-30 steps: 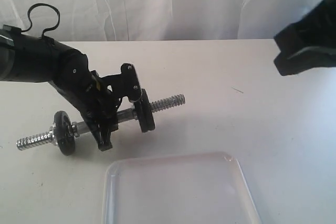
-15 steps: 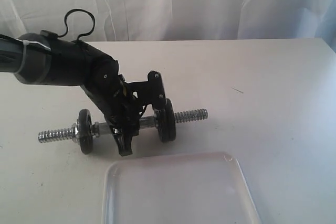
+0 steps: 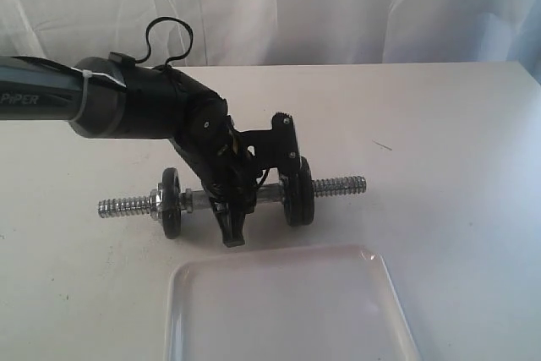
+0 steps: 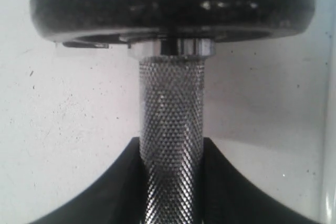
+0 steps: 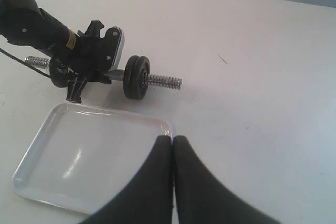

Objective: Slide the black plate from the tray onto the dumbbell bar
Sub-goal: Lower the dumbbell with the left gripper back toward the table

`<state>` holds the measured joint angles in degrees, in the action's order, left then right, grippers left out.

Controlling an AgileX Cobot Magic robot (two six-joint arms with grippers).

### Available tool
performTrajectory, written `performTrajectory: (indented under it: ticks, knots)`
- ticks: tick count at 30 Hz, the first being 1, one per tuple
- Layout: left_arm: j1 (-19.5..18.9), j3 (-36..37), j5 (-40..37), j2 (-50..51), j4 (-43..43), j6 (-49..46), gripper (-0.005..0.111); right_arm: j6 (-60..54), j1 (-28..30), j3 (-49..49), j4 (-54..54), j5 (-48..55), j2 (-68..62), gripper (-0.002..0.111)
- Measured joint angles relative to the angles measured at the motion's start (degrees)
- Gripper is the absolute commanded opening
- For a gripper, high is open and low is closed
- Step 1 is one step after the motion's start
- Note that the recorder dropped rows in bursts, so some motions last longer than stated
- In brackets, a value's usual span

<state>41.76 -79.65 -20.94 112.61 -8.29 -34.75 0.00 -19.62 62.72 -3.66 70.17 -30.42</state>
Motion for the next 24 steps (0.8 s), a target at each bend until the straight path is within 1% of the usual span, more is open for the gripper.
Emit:
performTrajectory:
  ticks: [5, 24]
  knots:
    - [0.6, -1.1, 0.2, 0.6, 0.3, 0.0, 0.0, 0.0, 0.0, 0.0, 0.3, 0.0, 0.0, 0.0]
    - [0.8, -1.1, 0.1, 0.6, 0.0, -0.1, 0.0, 0.0, 0.0, 0.0, 2.6, 0.0, 0.0, 0.0]
